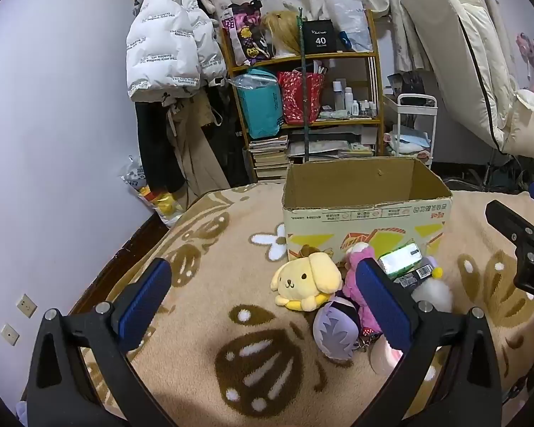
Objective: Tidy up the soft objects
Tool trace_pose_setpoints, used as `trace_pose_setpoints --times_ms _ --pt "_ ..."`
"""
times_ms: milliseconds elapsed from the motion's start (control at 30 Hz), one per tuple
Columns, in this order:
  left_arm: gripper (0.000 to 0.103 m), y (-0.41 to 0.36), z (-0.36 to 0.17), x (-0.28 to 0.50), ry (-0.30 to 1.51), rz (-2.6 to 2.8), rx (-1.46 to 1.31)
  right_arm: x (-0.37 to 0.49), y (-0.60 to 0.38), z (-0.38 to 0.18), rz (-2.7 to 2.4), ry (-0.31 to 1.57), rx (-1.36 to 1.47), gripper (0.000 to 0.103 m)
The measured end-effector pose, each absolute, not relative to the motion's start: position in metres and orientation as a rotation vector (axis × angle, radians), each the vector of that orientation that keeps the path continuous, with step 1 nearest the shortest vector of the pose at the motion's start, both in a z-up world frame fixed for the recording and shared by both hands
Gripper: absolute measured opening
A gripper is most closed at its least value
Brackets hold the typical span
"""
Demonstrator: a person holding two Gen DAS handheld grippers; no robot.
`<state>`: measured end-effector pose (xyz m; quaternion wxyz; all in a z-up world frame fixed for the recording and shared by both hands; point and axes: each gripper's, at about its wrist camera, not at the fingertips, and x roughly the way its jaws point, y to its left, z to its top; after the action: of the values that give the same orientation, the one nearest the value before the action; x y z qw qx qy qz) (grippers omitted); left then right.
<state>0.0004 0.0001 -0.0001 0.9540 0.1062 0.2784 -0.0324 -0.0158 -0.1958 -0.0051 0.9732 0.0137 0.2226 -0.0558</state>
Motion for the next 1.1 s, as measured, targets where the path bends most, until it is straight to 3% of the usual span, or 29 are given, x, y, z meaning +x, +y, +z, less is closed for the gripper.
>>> trace_pose_setpoints --times_ms 1100 --pt "0.102 -0.0003 0.0006 -0.0008 0.55 -0.069 0.212 -0.0151 -0.196 -0.0058 -0.119 0.457 0.023 0.103"
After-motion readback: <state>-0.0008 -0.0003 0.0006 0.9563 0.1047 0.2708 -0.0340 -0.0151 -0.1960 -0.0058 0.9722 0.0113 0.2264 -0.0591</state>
